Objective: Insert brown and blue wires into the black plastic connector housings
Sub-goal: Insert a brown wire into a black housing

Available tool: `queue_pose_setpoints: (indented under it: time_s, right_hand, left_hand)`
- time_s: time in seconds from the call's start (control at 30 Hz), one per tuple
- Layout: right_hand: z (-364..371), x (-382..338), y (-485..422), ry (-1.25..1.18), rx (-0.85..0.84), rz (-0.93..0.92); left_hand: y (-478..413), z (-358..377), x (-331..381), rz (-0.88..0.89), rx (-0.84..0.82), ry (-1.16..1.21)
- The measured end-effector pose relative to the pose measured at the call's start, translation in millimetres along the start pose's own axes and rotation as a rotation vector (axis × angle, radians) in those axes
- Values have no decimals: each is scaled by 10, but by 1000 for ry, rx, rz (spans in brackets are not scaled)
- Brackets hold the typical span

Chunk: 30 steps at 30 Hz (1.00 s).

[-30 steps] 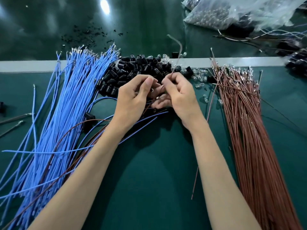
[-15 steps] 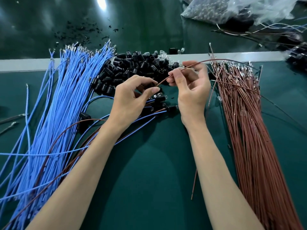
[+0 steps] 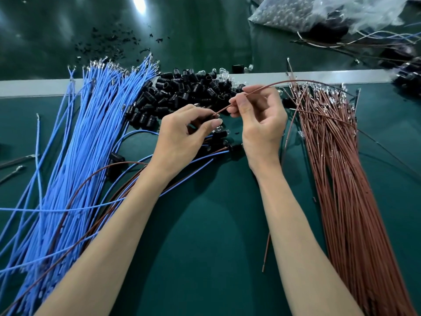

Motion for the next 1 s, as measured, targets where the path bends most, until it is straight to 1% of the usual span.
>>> queue_pose_setpoints:
  time_s: [0.2,0.37,0.53,0.7,0.83,0.9,1.0]
  right_hand:
    - [25,19,7,30,-114,31]
    - [6,8,3,12,-66,32]
    - [14,21,0,19,-140,45]
    - [-7,21,-1,19,-42,30]
    - [0,31,0,25,-86,38]
    - [6,34,4,21,-128,40]
    - [9,38,5,1,-157,61]
  left_hand:
    - [-5,3,-17,22,11,-36]
    - [0,13,-25,35,-1,-26]
    - [3,11,-36,44,21,-25]
    - [-3,11,-43,69,36,-3]
    - [-14,12,-54,101,44,1]
    - [-13,11,-64,72,76,50]
    - [-2,6,-80,-21,130,164]
Point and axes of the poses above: each hand's wrist, its own y-axis away from the middle knuckle, its own z-axis out of the palm, x = y × z, the point moved 1 cm from there along -y, towards the middle knuckle, and after that the axes turned 1 degree about -x, right-handed, at the moved point
